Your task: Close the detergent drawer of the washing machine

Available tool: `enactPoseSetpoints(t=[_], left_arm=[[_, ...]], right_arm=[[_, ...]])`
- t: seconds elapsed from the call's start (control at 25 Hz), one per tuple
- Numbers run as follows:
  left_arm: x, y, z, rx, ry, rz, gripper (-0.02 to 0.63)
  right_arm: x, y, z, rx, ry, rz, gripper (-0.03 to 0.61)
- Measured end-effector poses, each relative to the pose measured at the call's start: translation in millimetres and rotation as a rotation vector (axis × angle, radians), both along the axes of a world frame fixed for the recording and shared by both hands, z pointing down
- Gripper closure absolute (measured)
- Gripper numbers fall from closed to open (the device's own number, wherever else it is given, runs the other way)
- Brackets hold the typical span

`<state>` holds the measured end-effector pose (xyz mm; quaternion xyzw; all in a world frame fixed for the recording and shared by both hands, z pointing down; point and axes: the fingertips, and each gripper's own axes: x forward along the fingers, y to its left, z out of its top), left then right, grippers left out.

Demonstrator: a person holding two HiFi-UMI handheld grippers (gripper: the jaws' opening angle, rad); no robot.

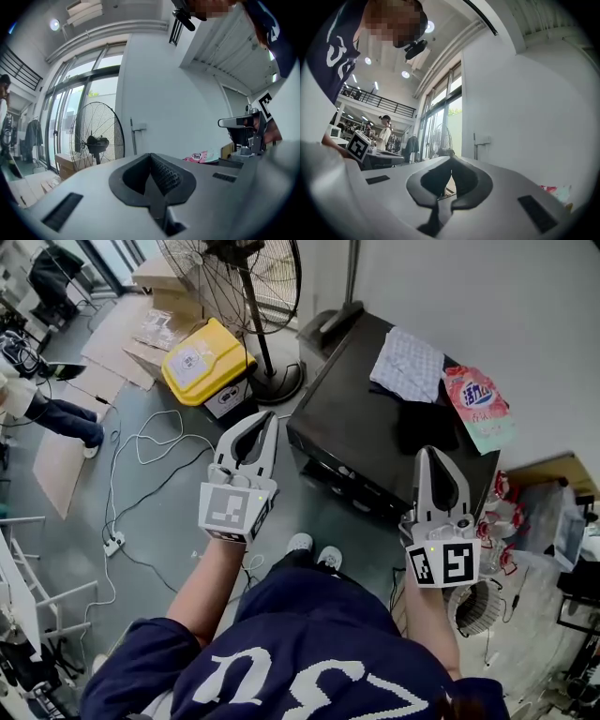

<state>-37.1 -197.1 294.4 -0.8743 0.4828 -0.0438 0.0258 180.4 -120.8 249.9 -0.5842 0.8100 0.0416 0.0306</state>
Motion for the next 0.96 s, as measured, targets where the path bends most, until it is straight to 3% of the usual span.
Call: enactPoseSetpoints(t=[0.24,0.96], left_arm=[[8.2,0.0,-11.5,0.075,0.015,0.001,0.594],[18.0,12.3,-0.4,0.066,0.029,0.01,0.594]], right_arm=[[0.9,0.7,4.1,0.001,0.019,-0.002,0.564],[4.9,5.3,16.1,-0.004,0.014,0.024,0.566]])
